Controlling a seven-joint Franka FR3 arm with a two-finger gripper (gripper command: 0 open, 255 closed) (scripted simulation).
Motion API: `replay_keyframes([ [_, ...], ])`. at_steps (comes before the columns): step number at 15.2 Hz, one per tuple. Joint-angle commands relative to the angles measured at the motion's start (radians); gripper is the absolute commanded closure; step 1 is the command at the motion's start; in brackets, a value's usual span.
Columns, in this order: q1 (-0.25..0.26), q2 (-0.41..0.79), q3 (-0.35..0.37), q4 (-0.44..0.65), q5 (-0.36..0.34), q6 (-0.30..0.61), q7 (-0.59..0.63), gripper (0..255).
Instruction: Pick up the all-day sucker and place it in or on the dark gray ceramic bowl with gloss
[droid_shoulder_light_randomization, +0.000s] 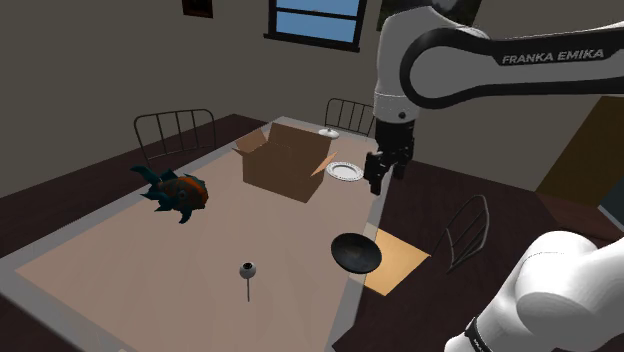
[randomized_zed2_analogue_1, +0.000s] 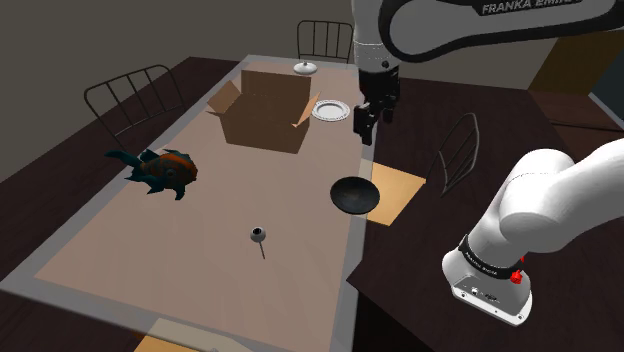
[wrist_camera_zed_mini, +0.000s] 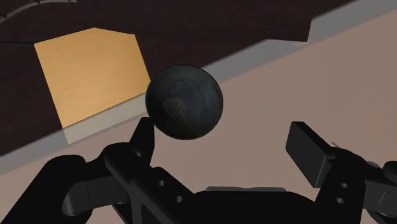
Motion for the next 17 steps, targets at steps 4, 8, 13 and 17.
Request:
replay_keyframes([
  [4,0.025,0.133,0.084,0.021,0.036,0.106,0.107,0],
  [8,0.038,0.258,0.144,0.065,0.041,0.182,0.190,0],
  [13,0.054,0.432,0.210,0.148,0.016,0.261,0.299,0],
  [17,0.074,0.583,0.249,0.238,-0.029,0.308,0.391,0],
])
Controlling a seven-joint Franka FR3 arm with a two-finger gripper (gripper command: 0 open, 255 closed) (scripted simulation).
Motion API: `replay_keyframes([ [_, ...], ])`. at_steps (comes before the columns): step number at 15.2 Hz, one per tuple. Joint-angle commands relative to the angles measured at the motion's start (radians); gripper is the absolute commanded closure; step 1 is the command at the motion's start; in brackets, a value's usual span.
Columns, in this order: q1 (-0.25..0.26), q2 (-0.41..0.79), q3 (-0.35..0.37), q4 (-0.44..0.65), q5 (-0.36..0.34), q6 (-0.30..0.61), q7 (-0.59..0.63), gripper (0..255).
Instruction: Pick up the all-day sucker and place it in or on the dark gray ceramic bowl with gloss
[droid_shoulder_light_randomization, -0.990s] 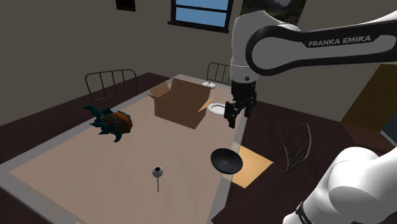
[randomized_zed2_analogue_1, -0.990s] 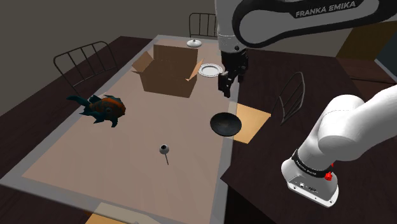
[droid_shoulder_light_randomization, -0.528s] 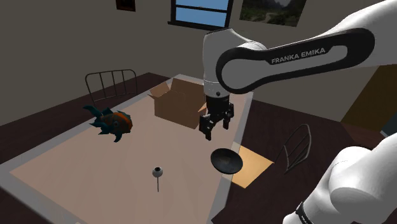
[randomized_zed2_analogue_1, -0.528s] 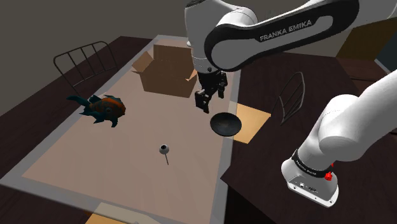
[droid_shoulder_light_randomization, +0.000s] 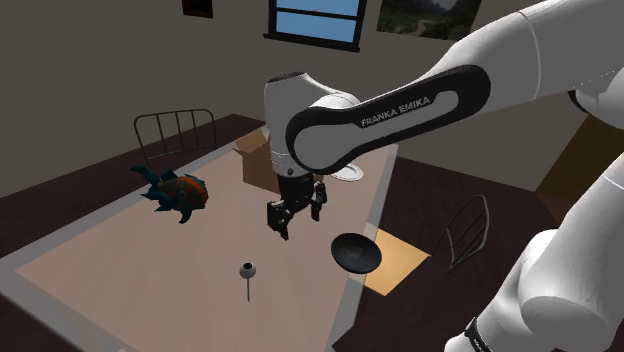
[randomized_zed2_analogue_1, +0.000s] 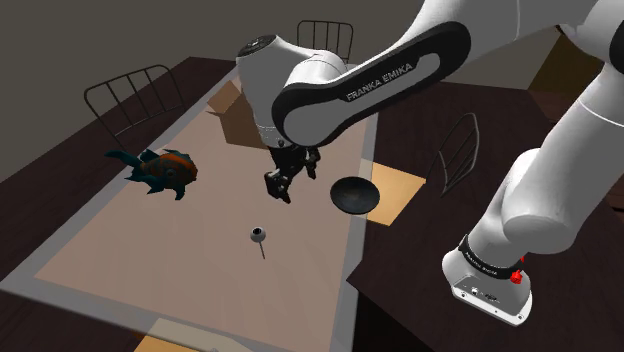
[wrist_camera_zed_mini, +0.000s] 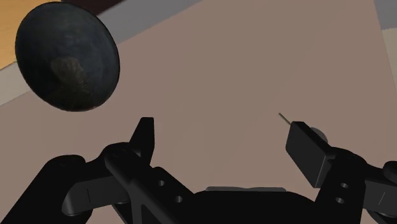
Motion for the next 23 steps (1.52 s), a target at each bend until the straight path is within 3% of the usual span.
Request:
replay_keyframes([
  [1,0.014,0.068,0.016,0.039,-0.022,0.022,0.046,0],
  [11,0.137,0.467,0.024,0.371,-0.173,0.041,0.241,0],
  [18,0.141,0.497,0.012,0.316,-0.191,0.124,0.254,0],
  [23,0.141,0.500,0.011,0.312,-0.193,0.131,0.255,0],
])
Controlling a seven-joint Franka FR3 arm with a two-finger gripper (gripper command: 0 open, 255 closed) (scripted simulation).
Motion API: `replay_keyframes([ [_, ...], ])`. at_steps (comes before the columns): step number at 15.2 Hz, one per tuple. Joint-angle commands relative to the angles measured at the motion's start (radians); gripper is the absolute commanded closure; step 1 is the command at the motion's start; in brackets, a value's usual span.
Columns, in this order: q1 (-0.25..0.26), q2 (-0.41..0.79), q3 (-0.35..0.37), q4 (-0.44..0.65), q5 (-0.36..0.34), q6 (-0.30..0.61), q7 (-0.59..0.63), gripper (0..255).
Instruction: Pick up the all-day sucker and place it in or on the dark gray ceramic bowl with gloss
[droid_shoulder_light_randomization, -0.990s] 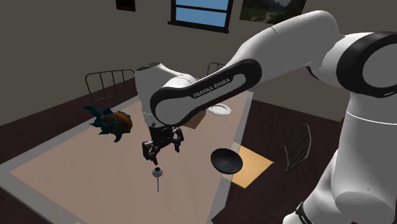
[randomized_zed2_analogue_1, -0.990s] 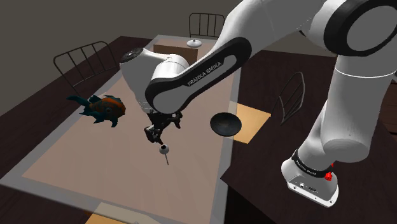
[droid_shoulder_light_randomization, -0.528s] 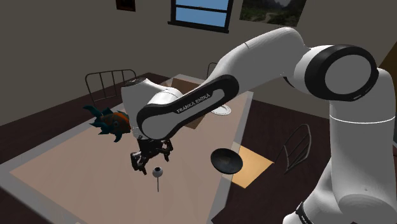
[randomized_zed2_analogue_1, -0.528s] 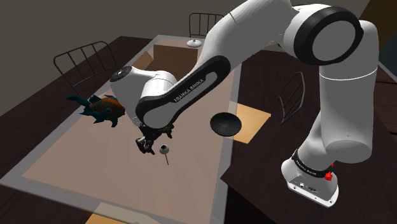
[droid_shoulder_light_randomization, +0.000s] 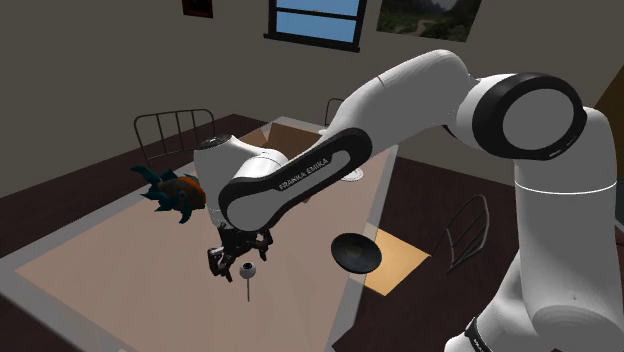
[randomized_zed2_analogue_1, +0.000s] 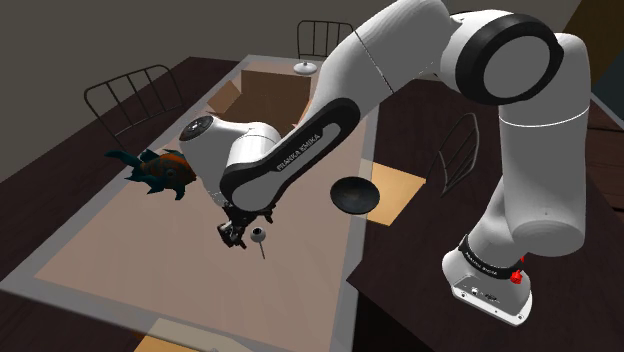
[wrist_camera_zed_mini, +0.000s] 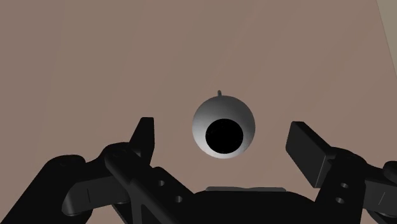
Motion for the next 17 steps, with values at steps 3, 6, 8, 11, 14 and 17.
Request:
replay_keyframes([
  [3,0.000,0.000,0.000,0.000,0.000,0.001,0.000,0],
  [6,0.000,0.000,0.000,0.000,0.000,0.001,0.000,255],
  [8,0.000,0.000,0.000,-0.001,0.000,0.001,0.000,255],
  [11,0.000,0.000,0.000,-0.001,0.000,0.001,0.000,255],
  [14,0.000,0.000,0.000,0.000,0.000,0.001,0.000,255],
  [17,-0.004,-0.023,0.006,0.009,0.011,-0.030,-0.007,255],
])
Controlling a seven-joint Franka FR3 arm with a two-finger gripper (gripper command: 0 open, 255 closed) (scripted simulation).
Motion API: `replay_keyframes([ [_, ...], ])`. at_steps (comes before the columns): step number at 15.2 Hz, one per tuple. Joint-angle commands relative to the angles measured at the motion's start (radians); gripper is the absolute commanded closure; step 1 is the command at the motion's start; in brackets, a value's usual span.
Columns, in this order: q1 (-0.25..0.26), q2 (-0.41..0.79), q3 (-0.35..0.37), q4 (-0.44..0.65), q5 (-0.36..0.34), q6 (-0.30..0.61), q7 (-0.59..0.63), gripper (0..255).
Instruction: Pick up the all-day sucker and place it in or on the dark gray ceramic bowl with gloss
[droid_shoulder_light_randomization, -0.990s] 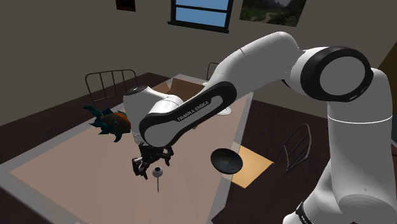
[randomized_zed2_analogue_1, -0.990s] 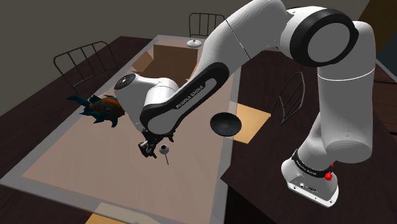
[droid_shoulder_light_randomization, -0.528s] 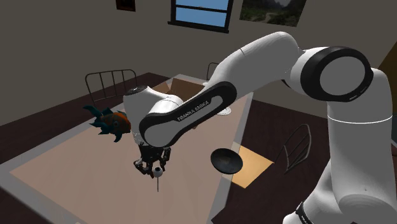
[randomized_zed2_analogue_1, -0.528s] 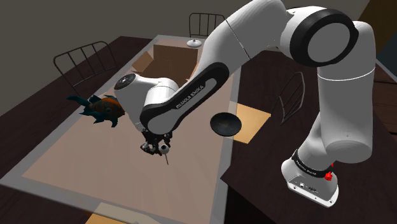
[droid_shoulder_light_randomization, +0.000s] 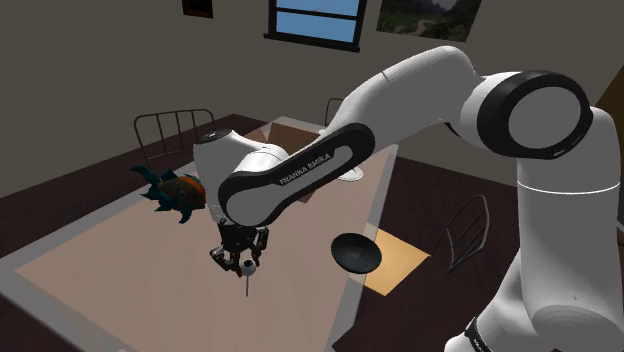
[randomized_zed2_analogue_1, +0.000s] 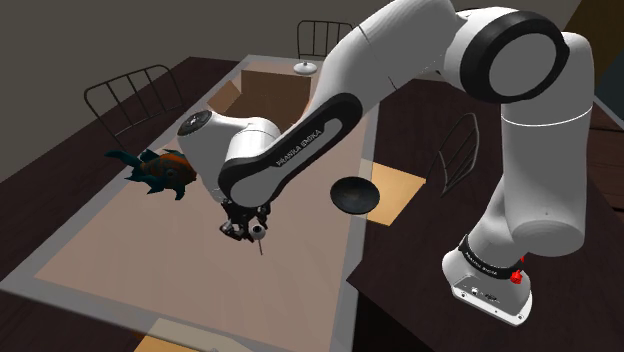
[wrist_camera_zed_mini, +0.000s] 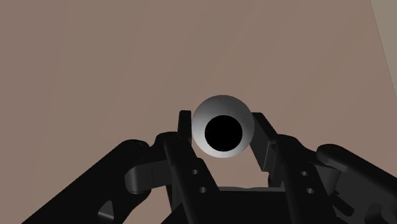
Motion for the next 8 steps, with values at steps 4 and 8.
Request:
replay_keyframes([
  [4,-0.005,-0.035,0.009,0.020,0.018,-0.052,-0.010,255],
  [8,-0.009,-0.061,0.016,0.039,0.031,-0.095,-0.019,255],
])
